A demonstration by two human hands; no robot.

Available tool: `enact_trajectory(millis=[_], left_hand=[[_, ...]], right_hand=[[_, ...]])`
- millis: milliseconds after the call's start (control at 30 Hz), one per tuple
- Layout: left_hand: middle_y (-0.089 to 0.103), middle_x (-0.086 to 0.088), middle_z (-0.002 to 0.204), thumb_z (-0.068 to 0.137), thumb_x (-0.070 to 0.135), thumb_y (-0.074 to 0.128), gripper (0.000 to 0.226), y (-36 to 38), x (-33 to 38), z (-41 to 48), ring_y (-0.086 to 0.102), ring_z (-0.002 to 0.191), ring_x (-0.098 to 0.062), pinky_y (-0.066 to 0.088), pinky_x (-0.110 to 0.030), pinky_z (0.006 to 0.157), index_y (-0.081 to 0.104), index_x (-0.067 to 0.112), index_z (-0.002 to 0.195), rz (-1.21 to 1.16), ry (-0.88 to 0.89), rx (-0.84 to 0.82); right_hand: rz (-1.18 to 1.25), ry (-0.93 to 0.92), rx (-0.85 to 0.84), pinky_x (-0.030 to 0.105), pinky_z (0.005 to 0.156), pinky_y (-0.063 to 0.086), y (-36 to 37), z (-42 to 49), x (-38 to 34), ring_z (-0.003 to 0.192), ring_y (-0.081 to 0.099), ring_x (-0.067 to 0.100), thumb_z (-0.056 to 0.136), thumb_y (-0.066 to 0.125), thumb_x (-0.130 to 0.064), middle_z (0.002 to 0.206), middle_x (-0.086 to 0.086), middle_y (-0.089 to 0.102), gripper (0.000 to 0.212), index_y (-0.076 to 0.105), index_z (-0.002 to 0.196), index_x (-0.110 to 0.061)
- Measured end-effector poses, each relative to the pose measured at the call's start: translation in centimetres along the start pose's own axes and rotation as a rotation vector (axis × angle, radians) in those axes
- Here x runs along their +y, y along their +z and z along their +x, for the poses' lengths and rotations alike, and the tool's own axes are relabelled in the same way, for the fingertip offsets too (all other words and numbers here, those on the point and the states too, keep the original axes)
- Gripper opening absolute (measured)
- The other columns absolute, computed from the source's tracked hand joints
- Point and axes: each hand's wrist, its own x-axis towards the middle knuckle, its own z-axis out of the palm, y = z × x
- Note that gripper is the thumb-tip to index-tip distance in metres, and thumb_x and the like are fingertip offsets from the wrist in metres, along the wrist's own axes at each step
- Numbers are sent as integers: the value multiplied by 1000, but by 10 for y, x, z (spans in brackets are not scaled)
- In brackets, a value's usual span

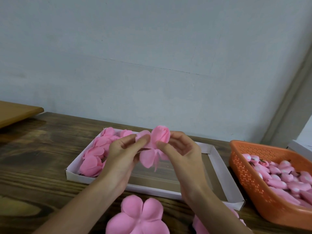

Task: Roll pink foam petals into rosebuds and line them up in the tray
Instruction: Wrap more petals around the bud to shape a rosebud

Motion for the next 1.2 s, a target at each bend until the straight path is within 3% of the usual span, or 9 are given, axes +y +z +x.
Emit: enact_trajectory(millis=[133, 267, 367, 533, 633, 733, 867, 967, 1200], left_hand=[[79, -9, 92, 62, 52, 82, 44, 1, 0, -3, 77, 87, -22, 58, -28, 68, 83, 23, 94, 103, 85, 75], [80, -3, 86, 62, 53, 79, 36, 4, 0, -6, 77, 81, -15, 56, -24, 65, 83, 27, 87, 114, 134, 156], [75, -2, 69, 81, 33, 78, 11, 4, -1, -6, 70, 60, -10, 47, -15, 47, 82, 23, 80, 106, 89, 187], [72, 0, 68, 94, 7, 65, 25, 4, 0, -6, 60, 53, -4, 40, -10, 42, 83, 23, 87, 135, 114, 148], [75, -1, 77, 96, 17, 68, 17, 6, 2, -6, 68, 66, -8, 49, -17, 53, 83, 21, 89, 115, 140, 103], [79, -8, 90, 95, 20, 69, 14, 5, 1, -6, 75, 88, -23, 56, -34, 72, 83, 19, 93, 116, 154, 64], [79, -9, 93, 88, 34, 70, 20, 7, 4, -8, 75, 92, -24, 58, -37, 75, 83, 20, 94, 146, 189, 42], [78, -6, 92, 95, 20, 68, 14, 7, 6, -9, 74, 92, -22, 60, -42, 79, 81, 17, 94, 210, 237, 25], [79, 1, 93, 94, 21, 67, 16, 10, 9, -13, 75, 93, -14, 62, -30, 78, 82, 23, 97, 268, 325, 55]], right_hand=[[-64, -124, -58, 31, 87, 60, 1, -2, -1, 97, 76, 20, 86, 79, -2, 98, 2, 80, 18, 78, 98, -16], [-98, -206, -75, 32, 86, 60, 2, -4, -1, 97, 75, 21, 86, 79, -3, 99, 1, 80, 20, 77, 99, -17], [-164, -260, -108, 35, 83, 61, 2, -5, -2, 97, 74, 23, 84, 81, -3, 99, 0, 79, 22, 76, 100, -17], [-252, -282, -127, 27, 80, 59, 3, -7, -1, 95, 74, 21, 82, 83, -10, 95, -3, 78, 20, 75, 98, -19], [-207, -269, -99, 23, 76, 58, 4, -6, -2, 92, 75, 21, 81, 83, -16, 94, -1, 78, 17, 75, 96, -20], [-237, -249, -91, 31, 79, 61, 3, -5, -2, 93, 76, 22, 82, 83, -17, 95, -2, 79, 17, 74, 96, -22], [-261, -212, -64, 37, 76, 63, 4, -6, -2, 90, 76, 19, 80, 82, -23, 96, -6, 79, 20, 75, 98, -27], [-255, -192, -47, 41, 72, 63, 4, -6, -4, 84, 77, 18, 77, 80, -21, 90, -5, 80, 19, 74, 94, -30], [-269, -214, -55, 42, 79, 61, 3, -6, -2, 87, 74, 21, 76, 83, -8, 87, 0, 77, 19, 71, 85, -19]])
